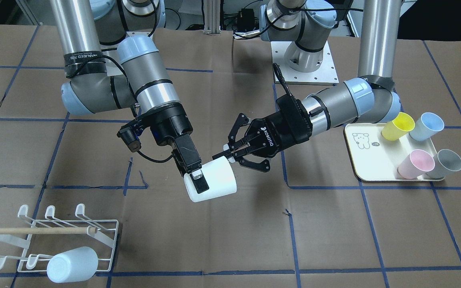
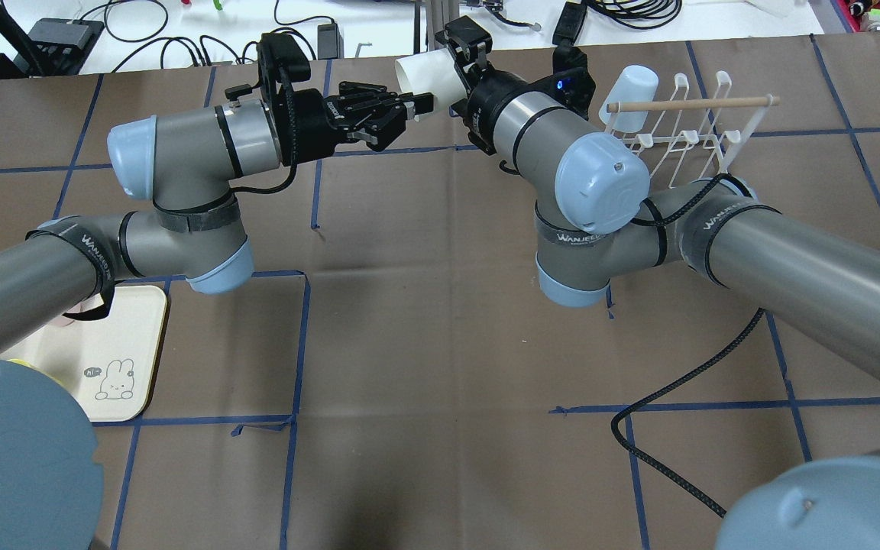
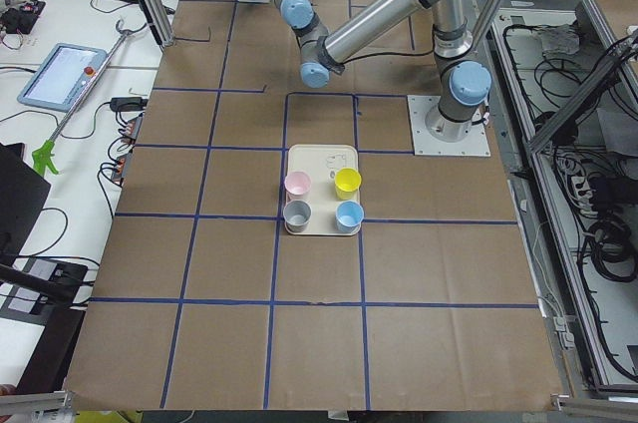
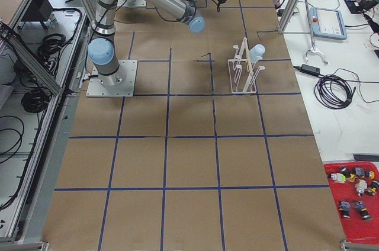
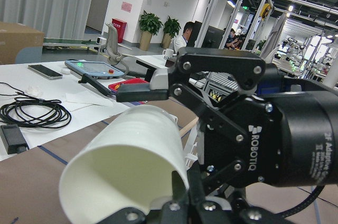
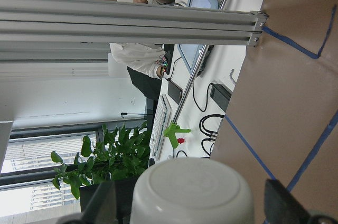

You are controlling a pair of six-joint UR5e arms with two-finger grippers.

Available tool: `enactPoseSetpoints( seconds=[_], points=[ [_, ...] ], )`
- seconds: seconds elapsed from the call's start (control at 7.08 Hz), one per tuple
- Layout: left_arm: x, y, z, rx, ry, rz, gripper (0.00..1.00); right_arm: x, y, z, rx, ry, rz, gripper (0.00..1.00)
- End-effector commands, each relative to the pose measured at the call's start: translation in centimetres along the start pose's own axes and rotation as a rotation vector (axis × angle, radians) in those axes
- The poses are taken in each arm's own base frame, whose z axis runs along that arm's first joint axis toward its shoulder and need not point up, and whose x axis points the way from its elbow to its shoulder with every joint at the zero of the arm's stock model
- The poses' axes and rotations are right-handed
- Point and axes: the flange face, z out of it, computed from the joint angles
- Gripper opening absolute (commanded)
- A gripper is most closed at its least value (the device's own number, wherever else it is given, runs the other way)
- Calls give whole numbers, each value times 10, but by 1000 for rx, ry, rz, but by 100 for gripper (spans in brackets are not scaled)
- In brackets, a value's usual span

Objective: Transfer IKEA cup to right arm and place on rack

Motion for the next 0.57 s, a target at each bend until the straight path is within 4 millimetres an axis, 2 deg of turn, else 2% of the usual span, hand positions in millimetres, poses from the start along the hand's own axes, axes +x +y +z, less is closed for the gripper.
enactPoseSetpoints(
  seconds=[0.0, 0.14, 0.42],
  points=[
    [0, 0, 0, 0, 0, -11, 7, -4, 0, 1, -3, -9, 0, 99],
    [0, 0, 0, 0, 0, -11, 7, -8, 0, 1, -4, -17, -4, 99],
    [1, 0, 0, 0, 1, -11, 7, -4, 0, 3, -9, -10, -8, 79]
  ],
)
